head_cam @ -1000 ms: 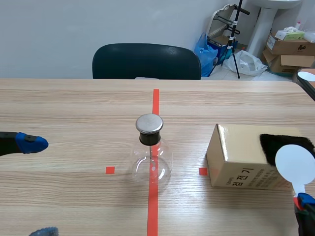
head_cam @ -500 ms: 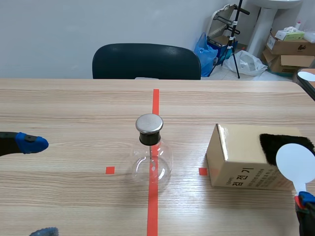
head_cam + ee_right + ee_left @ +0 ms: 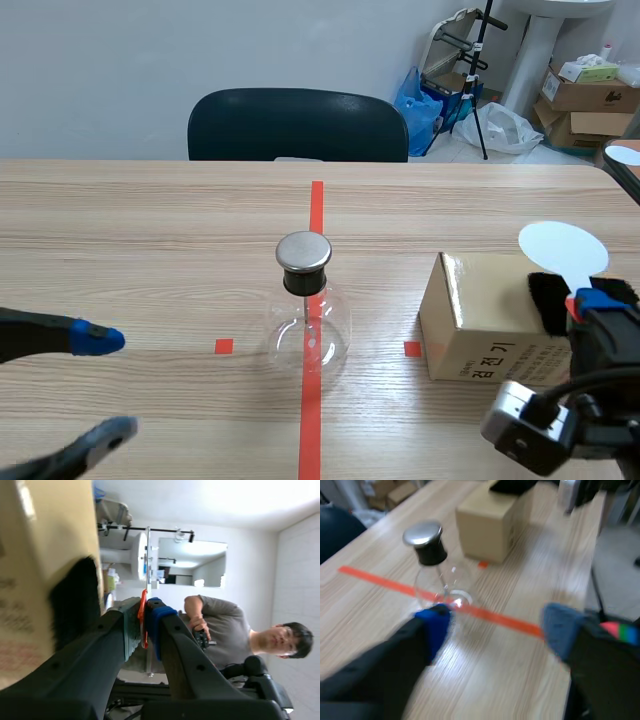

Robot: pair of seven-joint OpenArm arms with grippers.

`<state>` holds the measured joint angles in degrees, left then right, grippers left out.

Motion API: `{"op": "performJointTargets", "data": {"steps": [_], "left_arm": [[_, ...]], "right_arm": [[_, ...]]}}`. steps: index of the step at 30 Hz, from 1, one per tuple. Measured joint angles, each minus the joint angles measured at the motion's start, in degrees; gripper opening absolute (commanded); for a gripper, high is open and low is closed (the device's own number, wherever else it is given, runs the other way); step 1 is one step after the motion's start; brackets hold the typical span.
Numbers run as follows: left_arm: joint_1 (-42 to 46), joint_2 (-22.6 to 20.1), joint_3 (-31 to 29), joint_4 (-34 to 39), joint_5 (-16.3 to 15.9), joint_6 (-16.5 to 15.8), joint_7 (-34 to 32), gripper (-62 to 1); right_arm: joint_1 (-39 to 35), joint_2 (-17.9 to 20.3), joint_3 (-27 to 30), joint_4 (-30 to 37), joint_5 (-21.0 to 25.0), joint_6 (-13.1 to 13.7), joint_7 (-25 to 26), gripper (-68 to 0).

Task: Do the electroscope experiment

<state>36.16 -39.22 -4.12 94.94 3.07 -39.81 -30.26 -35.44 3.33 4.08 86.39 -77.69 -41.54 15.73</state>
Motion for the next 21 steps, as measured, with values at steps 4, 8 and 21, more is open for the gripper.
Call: {"op": "performJointTargets", "data": {"steps": [4,8,21], "left_arm": [[-10.54,0.04,7.85,-6.97,-0.02,0.00,5.66,-58.8],[-20.41,2.03,14.53,-17.59,-0.07,0.00,5.16,-58.7],[-38.77,10.38,26.18,-38.25,4.83,0.00,0.33,-57.9]], "right_arm": [[-0.02,2.75,-5.35,2.23,-2.82,0.00,-4.96,-66.5],[0.02,5.25,-10.93,2.71,-5.79,0.02,-10.49,-66.5],[5.40,12.90,-29.64,2.71,-5.97,0.04,-29.55,-66.5]]}}
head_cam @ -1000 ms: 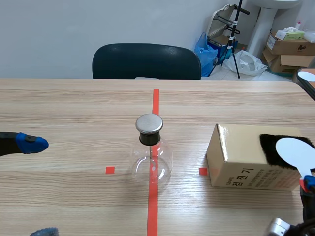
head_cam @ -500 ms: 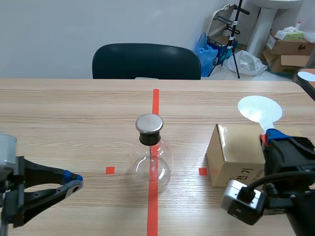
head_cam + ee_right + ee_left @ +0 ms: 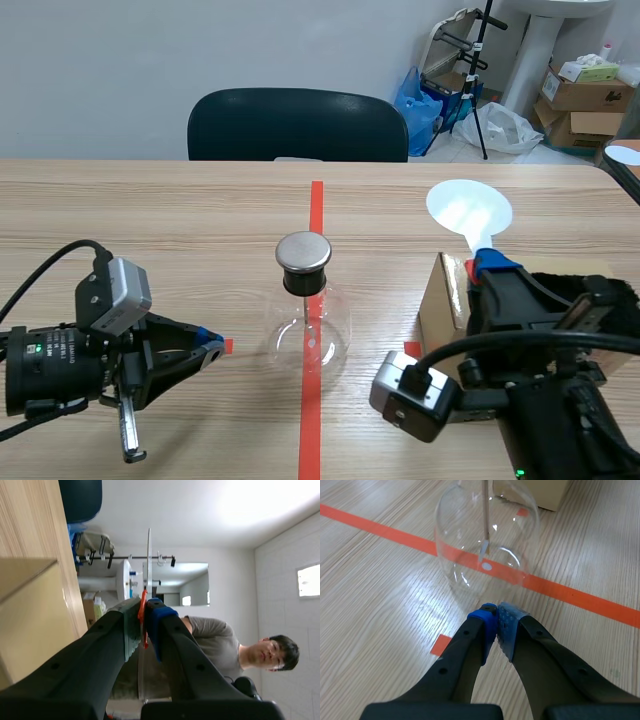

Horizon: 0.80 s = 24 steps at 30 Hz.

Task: Do the electroscope experiment

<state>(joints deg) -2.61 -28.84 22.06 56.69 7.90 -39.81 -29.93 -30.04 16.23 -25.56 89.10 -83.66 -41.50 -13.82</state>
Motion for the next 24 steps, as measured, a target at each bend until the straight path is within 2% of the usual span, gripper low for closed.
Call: {"op": "performJointTargets", "data": {"steps": [8,11,15,18,24], "left_arm": [[-0.59,0.92,0.90,-0.72,-0.02,0.02,-0.31,-57.9],[-0.57,1.11,0.90,-0.68,-0.02,0.04,-0.31,-58.0],[-0.59,1.51,0.90,-0.68,-0.22,0.22,0.07,-58.0],[-0.59,1.95,0.90,-0.68,-0.22,1.51,1.14,-58.0],[-0.59,2.01,0.90,-0.68,-0.24,2.03,0.98,-58.0]], "right_arm": [[3.69,0.63,-5.25,0.00,0.00,0.26,-2.25,-66.5],[4.66,0.79,-6.91,0.00,0.00,3.15,-3.04,-66.5],[4.74,0.76,-7.61,-0.02,0.00,3.13,-3.37,-66.5],[4.74,0.79,-7.91,-0.02,0.00,5.60,-3.45,-66.5],[4.61,0.76,-8.70,-0.04,0.00,6.01,-3.43,-66.5]]}}
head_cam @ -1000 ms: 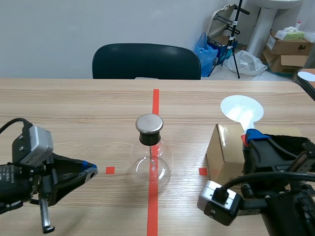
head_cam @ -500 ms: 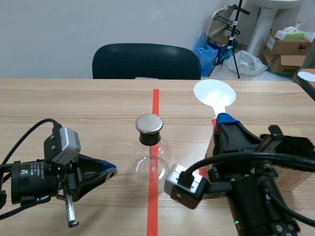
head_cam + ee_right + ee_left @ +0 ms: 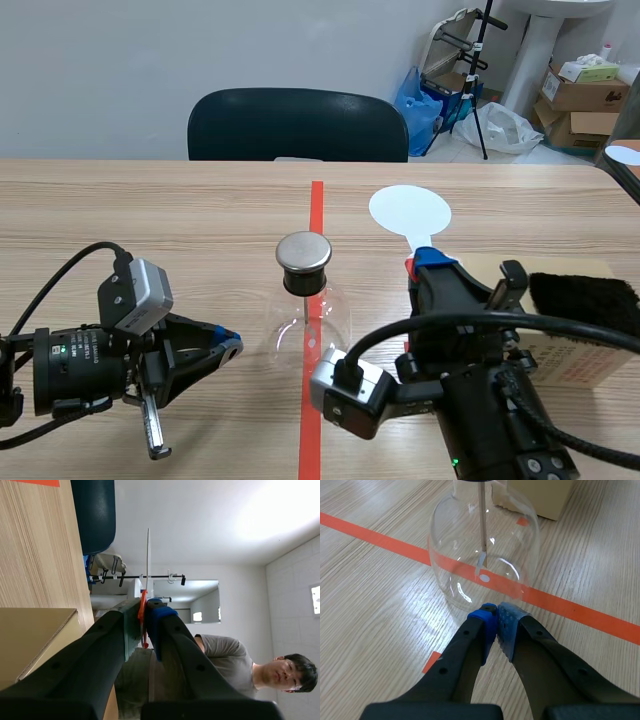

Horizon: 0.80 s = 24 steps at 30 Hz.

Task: Do the electroscope experiment

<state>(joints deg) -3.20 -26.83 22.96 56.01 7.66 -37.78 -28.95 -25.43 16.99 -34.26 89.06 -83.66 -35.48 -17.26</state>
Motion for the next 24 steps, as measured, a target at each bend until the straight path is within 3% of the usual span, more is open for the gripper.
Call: {"op": "performJointTargets", "data": {"steps": [3,24], "left_arm": [[0.00,0.00,0.00,0.00,0.00,0.00,0.00,-58.0],[0.00,0.00,0.00,0.00,0.00,0.00,0.00,-58.0]], "right_arm": [[0.00,0.02,0.00,0.00,0.00,2.14,0.00,-66.5],[0.00,0.00,0.00,-0.02,0.00,2.03,0.00,-66.5]]}}
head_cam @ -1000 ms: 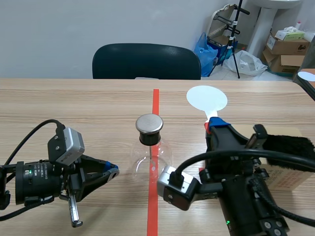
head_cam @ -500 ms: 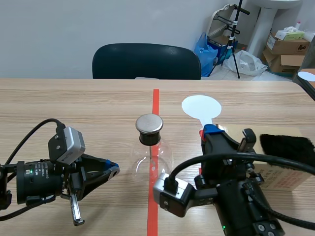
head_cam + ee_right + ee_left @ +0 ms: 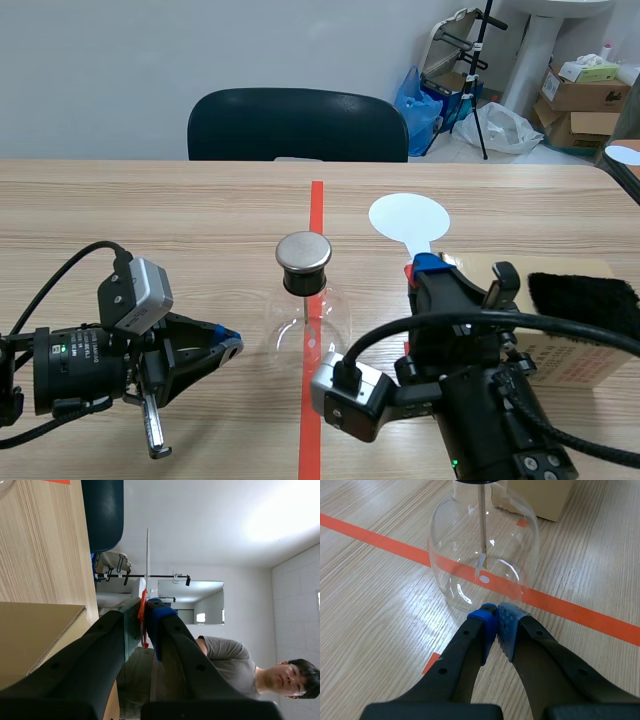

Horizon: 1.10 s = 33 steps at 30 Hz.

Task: Do the electroscope experiment

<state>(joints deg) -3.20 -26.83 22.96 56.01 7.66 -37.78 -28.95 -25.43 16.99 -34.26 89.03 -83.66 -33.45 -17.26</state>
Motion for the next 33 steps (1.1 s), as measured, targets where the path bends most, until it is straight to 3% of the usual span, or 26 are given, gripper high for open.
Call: {"op": "performJointTargets", "data": {"steps": [33], "left_arm": [[0.00,0.00,0.00,0.00,0.00,0.00,0.00,-58.0]], "right_arm": [[0.00,0.02,0.00,0.00,0.00,0.00,-0.68,-66.5]]}}
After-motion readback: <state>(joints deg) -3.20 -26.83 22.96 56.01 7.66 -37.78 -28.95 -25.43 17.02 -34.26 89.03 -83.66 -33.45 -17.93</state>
